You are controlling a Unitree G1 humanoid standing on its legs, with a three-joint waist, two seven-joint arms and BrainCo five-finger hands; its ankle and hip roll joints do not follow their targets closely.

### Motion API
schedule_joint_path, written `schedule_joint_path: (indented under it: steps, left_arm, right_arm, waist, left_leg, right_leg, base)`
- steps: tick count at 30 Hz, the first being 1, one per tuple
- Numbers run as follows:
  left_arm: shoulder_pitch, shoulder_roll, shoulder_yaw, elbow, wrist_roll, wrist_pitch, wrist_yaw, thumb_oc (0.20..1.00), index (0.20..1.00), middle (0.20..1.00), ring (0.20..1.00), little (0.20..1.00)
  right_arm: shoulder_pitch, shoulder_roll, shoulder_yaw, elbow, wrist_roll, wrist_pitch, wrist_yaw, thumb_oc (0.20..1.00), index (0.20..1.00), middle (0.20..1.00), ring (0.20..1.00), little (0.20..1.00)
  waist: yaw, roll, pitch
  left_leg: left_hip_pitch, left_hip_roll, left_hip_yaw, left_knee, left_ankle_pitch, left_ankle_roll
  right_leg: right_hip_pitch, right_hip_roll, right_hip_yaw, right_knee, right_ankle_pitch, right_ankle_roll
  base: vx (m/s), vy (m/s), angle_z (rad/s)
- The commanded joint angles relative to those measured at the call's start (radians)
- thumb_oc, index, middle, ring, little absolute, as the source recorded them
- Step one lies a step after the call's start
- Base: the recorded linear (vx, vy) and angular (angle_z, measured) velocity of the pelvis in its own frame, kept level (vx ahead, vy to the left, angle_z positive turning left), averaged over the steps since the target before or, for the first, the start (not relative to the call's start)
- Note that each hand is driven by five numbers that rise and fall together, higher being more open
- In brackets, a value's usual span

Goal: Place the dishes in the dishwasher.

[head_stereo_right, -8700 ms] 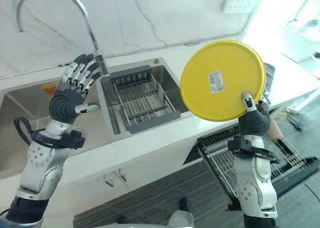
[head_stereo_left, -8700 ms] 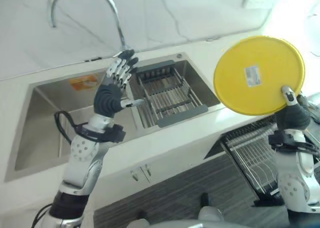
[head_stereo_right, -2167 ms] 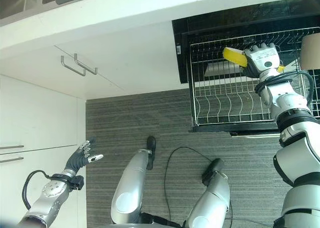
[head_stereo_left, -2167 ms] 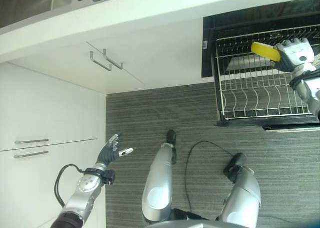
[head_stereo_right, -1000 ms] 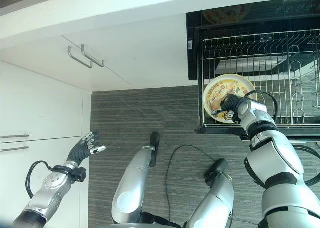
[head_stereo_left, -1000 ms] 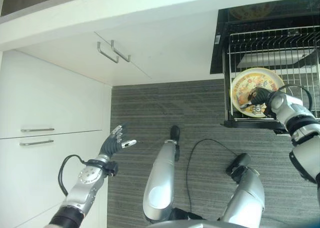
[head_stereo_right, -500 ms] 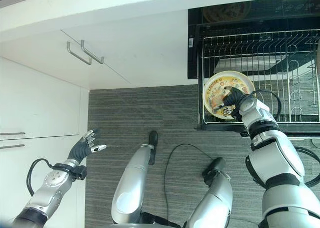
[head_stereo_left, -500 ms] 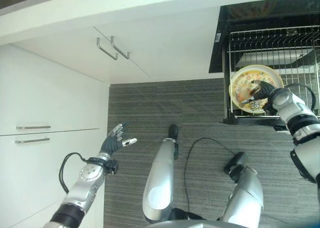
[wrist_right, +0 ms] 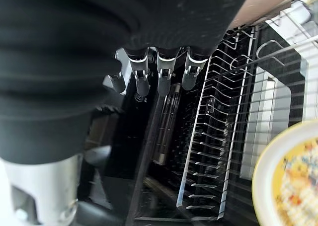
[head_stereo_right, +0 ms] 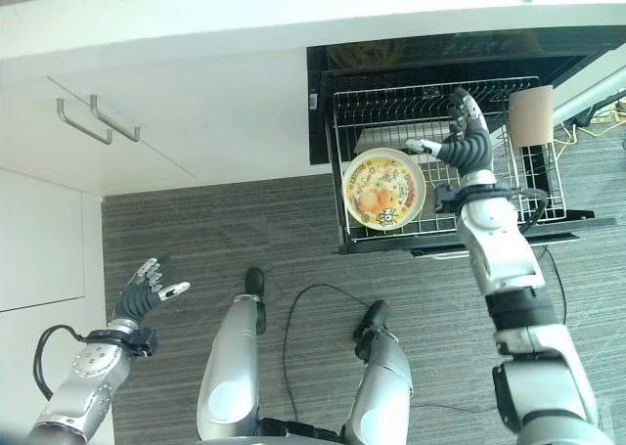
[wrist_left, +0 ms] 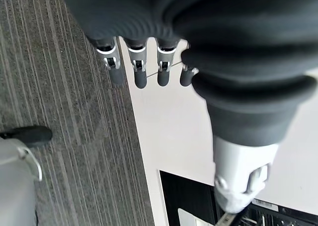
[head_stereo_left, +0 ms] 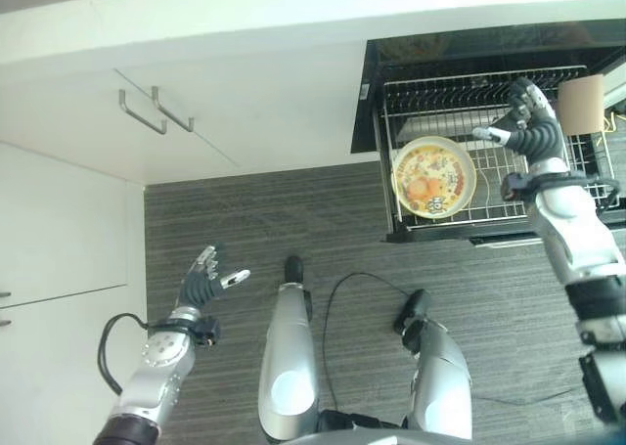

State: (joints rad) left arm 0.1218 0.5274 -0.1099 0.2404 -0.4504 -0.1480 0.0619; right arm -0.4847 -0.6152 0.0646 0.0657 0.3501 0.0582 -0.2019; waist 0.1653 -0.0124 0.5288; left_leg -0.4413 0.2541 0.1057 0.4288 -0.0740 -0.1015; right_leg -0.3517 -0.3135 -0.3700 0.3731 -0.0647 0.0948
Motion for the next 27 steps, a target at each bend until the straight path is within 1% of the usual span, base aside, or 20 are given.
schedule_joint_path:
  steps: [1,2,3,4,5,6,7,8,9,10,12,14,15,17,18,20,22,23,25,27]
  left_arm:
    - [0.057,0.005,0.021,-0.017,0.043,-0.033,0.041,1.0,1.0,1.0,1.0,1.0]
    - [0.06,-0.009,0.028,0.002,0.046,-0.044,0.048,1.0,1.0,1.0,1.0,1.0]
    - [0.057,-0.023,0.029,0.018,0.051,-0.05,0.058,1.0,1.0,1.0,1.0,1.0]
    - [0.052,-0.05,0.027,0.052,0.054,-0.064,0.077,1.0,1.0,1.0,1.0,1.0]
    - [0.053,-0.064,0.026,0.066,0.059,-0.071,0.087,1.0,1.0,1.0,1.0,1.0]
    - [0.055,-0.089,0.027,0.096,0.068,-0.084,0.1,1.0,1.0,1.0,1.0,1.0]
    - [0.055,-0.098,0.03,0.108,0.074,-0.088,0.104,1.0,1.0,1.0,1.0,1.0]
    - [0.055,-0.105,0.031,0.117,0.082,-0.089,0.107,1.0,1.0,1.0,1.0,1.0]
    - [0.048,-0.119,0.034,0.148,0.091,-0.096,0.112,1.0,1.0,1.0,1.0,1.0]
    - [0.042,-0.133,0.034,0.186,0.101,-0.105,0.113,1.0,1.0,1.0,1.0,1.0]
    - [0.036,-0.147,0.038,0.224,0.114,-0.106,0.109,1.0,1.0,1.0,1.0,1.0]
    - [0.032,-0.159,0.045,0.269,0.129,-0.114,0.101,1.0,1.0,1.0,1.0,1.0]
    - [0.03,-0.167,0.065,0.331,0.16,-0.121,0.078,1.0,1.0,1.0,1.0,1.0]
    - [0.032,-0.172,0.073,0.352,0.169,-0.125,0.072,1.0,1.0,1.0,1.0,1.0]
    - [0.035,-0.175,0.082,0.375,0.178,-0.123,0.063,1.0,1.0,1.0,1.0,1.0]
    - [0.046,-0.178,0.095,0.397,0.2,-0.122,0.048,1.0,1.0,1.0,1.0,1.0]
    - [0.06,-0.182,0.099,0.415,0.222,-0.13,0.041,1.0,1.0,1.0,1.0,1.0]
    - [0.073,-0.184,0.104,0.424,0.229,-0.136,0.037,1.0,1.0,1.0,1.0,1.0]
    - [0.071,-0.183,0.103,0.427,0.228,-0.134,0.038,1.0,1.0,1.0,1.0,1.0]
    - [0.057,-0.182,0.09,0.442,0.22,-0.138,0.041,1.0,1.0,1.0,1.0,1.0]
  right_arm:
    - [-0.025,-0.026,-0.06,-0.051,-0.084,-0.073,-0.074,1.0,1.0,1.0,1.0,1.0]
    - [0.016,-0.015,-0.083,-0.114,-0.097,-0.098,-0.084,1.0,1.0,1.0,1.0,1.0]
    - [0.043,-0.006,-0.097,-0.157,-0.088,-0.104,-0.088,1.0,1.0,1.0,1.0,1.0]
    - [0.085,0.012,-0.116,-0.204,-0.095,-0.122,-0.077,1.0,1.0,1.0,1.0,1.0]
    - [0.111,0.017,-0.127,-0.227,-0.098,-0.132,-0.074,1.0,1.0,1.0,1.0,1.0]
    - [0.165,0.02,-0.151,-0.262,-0.068,-0.151,-0.043,1.0,1.0,1.0,1.0,1.0]
    - [0.196,0.02,-0.167,-0.282,-0.051,-0.161,-0.028,1.0,1.0,1.0,1.0,1.0]
    - [0.225,0.02,-0.183,-0.296,-0.036,-0.169,-0.022,1.0,1.0,1.0,1.0,1.0]
    - [0.266,0.02,-0.214,-0.299,-0.03,-0.192,-0.019,1.0,1.0,1.0,1.0,1.0]
    - [0.29,0.025,-0.241,-0.295,-0.048,-0.233,-0.04,1.0,1.0,1.0,1.0,1.0]
    - [0.317,0.021,-0.287,-0.281,-0.1,-0.26,-0.081,1.0,1.0,1.0,1.0,1.0]
    - [0.34,0.006,-0.327,-0.268,-0.07,-0.26,-0.097,1.0,1.0,1.0,1.0,1.0]
    - [0.393,0.019,-0.39,-0.216,-0.035,-0.25,-0.148,1.0,1.0,1.0,1.0,1.0]
    - [0.415,0.029,-0.41,-0.197,-0.05,-0.242,-0.178,1.0,1.0,1.0,1.0,1.0]
    - [0.446,0.043,-0.428,-0.175,-0.056,-0.214,-0.18,1.0,1.0,1.0,1.0,1.0]
    - [0.476,0.061,-0.441,-0.118,-0.024,-0.188,-0.186,1.0,1.0,1.0,1.0,1.0]
    - [0.491,0.089,-0.448,-0.065,0.014,-0.191,-0.192,1.0,1.0,1.0,1.0,1.0]
    - [0.508,0.131,-0.467,-0.005,0.042,-0.233,-0.231,0.2,0.2,0.2,0.2,0.2]
    - [0.507,0.136,-0.471,0.017,0.046,-0.237,-0.233,0.2,0.2,0.2,0.2,0.2]
    - [0.488,0.126,-0.467,0.098,0.07,-0.257,-0.251,0.2,0.2,0.2,0.2,0.2]
  waist:
    - [-0.003,-0.004,-0.009]
    - [-0.019,-0.012,-0.009]
    - [-0.031,-0.017,-0.009]
    - [-0.052,-0.022,-0.012]
    - [-0.063,-0.025,-0.023]
    - [-0.081,-0.033,-0.047]
    - [-0.089,-0.038,-0.06]
    - [-0.096,-0.042,-0.072]
    - [-0.11,-0.05,-0.096]
    - [-0.124,-0.051,-0.12]
    - [-0.136,-0.052,-0.154]
    - [-0.146,-0.053,-0.184]
    - [-0.161,-0.056,-0.22]
    - [-0.167,-0.055,-0.23]
    - [-0.177,-0.052,-0.241]
    - [-0.186,-0.048,-0.245]
    - [-0.19,-0.043,-0.246]
    - [-0.195,-0.028,-0.237]
    - [-0.195,-0.023,-0.234]
    - [-0.194,-0.002,-0.216]
  left_leg:
    - [0.081,0.014,0.025,-0.097,0.046,0.003]
    - [0.109,0.017,0.042,-0.113,0.048,0.002]
    - [0.133,0.019,0.056,-0.131,0.052,0.0]
    - [0.182,0.019,0.08,-0.169,0.061,-0.005]
    - [0.204,0.019,0.093,-0.193,0.067,-0.009]
    - [0.24,0.018,0.114,-0.233,0.077,-0.013]
    - [0.257,0.017,0.123,-0.251,0.08,-0.014]
    - [0.273,0.016,0.132,-0.267,0.084,-0.017]
    - [0.3,0.016,0.148,-0.289,0.088,-0.02]
    - [0.324,0.016,0.163,-0.309,0.091,-0.021]
    - [0.357,0.012,0.18,-0.332,0.094,-0.022]
    - [0.379,0.006,0.189,-0.338,0.09,-0.017]
    - [0.398,0.005,0.2,-0.324,0.074,-0.013]
    - [0.404,0.004,0.203,-0.317,0.067,-0.012]
    - [0.413,0.004,0.206,-0.304,0.058,-0.01]
    - [0.429,0.004,0.209,-0.288,0.047,-0.008]
    - [0.436,0.006,0.211,-0.274,0.041,-0.008]
    - [0.422,0.009,0.204,-0.236,0.034,-0.013]
    - [0.414,0.01,0.203,-0.231,0.039,-0.015]
    - [0.387,0.018,0.195,-0.203,0.042,-0.025]
  right_leg:
    - [0.054,-0.007,0.029,0.043,-0.035,0.035]
    - [0.079,0.001,0.034,0.018,-0.027,0.04]
    - [0.103,0.01,0.035,-0.006,-0.022,0.041]
    - [0.145,0.024,0.041,-0.053,-0.013,0.043]
    - [0.165,0.032,0.043,-0.082,-0.006,0.045]
    - [0.199,0.046,0.047,-0.135,0.008,0.049]
    - [0.216,0.052,0.049,-0.158,0.014,0.052]
    - [0.231,0.057,0.05,-0.179,0.021,0.055]
    - [0.255,0.063,0.052,-0.209,0.033,0.061]
    - [0.271,0.066,0.05,-0.225,0.04,0.064]
    - [0.299,0.067,0.046,-0.247,0.049,0.068]
    - [0.316,0.07,0.049,-0.251,0.047,0.068]
    - [0.34,0.073,0.05,-0.249,0.038,0.066]
    - [0.345,0.075,0.054,-0.246,0.034,0.064]
    - [0.353,0.075,0.059,-0.24,0.029,0.062]
    - [0.366,0.077,0.066,-0.232,0.02,0.056]
    - [0.374,0.079,0.069,-0.225,0.012,0.051]
    - [0.371,0.08,0.072,-0.203,0.0,0.042]
    - [0.365,0.079,0.071,-0.199,0.003,0.039]
    - [0.341,0.076,0.068,-0.169,-0.006,0.03]
  base:
    - [0.01,0.054,-0.15]
    - [0.01,0.068,-0.17]
    - [0.02,0.126,-0.17]
    - [0.02,0.137,-0.25]
    - [0.04,0.152,-0.35]
    - [0.03,0.093,-0.41]
    - [0.03,0.065,-0.35]
    - [0.02,0.036,-0.34]
    - [0.04,0.042,-0.22]
    - [0.05,0.039,-0.17]
    - [0.07,0.022,-0.12]
    - [0.1,-0.032,-0.14]
    - [0.11,-0.066,-0.09]
    - [0.09,-0.069,-0.08]
    - [0.09,-0.075,-0.07]
    - [0.1,-0.088,-0.1]
    - [0.08,-0.112,-0.18]
    - [0.04,-0.108,-0.15]
    - [0.0,-0.053,-0.07]
    - [-0.07,-0.022,-0.06]
